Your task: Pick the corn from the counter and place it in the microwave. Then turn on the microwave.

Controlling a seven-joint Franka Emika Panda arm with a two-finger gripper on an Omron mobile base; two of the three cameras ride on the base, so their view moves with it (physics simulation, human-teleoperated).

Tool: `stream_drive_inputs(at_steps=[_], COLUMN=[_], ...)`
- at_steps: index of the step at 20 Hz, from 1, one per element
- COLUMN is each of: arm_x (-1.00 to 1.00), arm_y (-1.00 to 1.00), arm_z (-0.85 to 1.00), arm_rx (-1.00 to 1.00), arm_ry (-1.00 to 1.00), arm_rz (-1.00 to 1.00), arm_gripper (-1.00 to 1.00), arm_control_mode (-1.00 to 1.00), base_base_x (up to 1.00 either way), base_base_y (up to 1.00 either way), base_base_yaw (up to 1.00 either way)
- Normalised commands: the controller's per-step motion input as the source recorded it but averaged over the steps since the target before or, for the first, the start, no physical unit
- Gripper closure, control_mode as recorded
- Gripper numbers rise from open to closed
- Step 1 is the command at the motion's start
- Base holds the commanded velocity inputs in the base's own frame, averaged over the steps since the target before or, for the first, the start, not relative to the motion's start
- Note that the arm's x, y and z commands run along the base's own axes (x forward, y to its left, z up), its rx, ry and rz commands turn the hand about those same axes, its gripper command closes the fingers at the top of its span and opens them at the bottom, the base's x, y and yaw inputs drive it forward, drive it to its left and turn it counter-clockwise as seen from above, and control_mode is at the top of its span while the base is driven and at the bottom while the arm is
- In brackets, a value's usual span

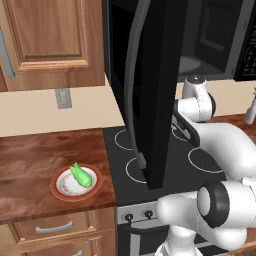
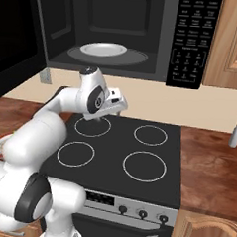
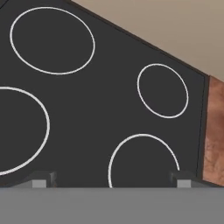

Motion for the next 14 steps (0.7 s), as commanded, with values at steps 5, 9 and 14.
stream_drive_inputs(at_steps=[5, 9, 14], arm_x=[0.08, 0.02, 0.00], arm_y=[0.00, 0.00, 0.00], arm_z=[-0.21, -0.18, -0.06], arm_rx=[0.03, 0.03, 0.02], arm_ry=[0.04, 0.02, 0.00], arm_rz=[0.00, 0.00, 0.00], arm_gripper=[-1.00, -1.00, -1.00], arm_control_mode=[-1.00, -1.00, -1.00], base_base_x=[0.00, 0.00, 0.00], base_base_y=[0.00, 0.00, 0.00], base_base_yaw=[0.00, 0.00, 0.00])
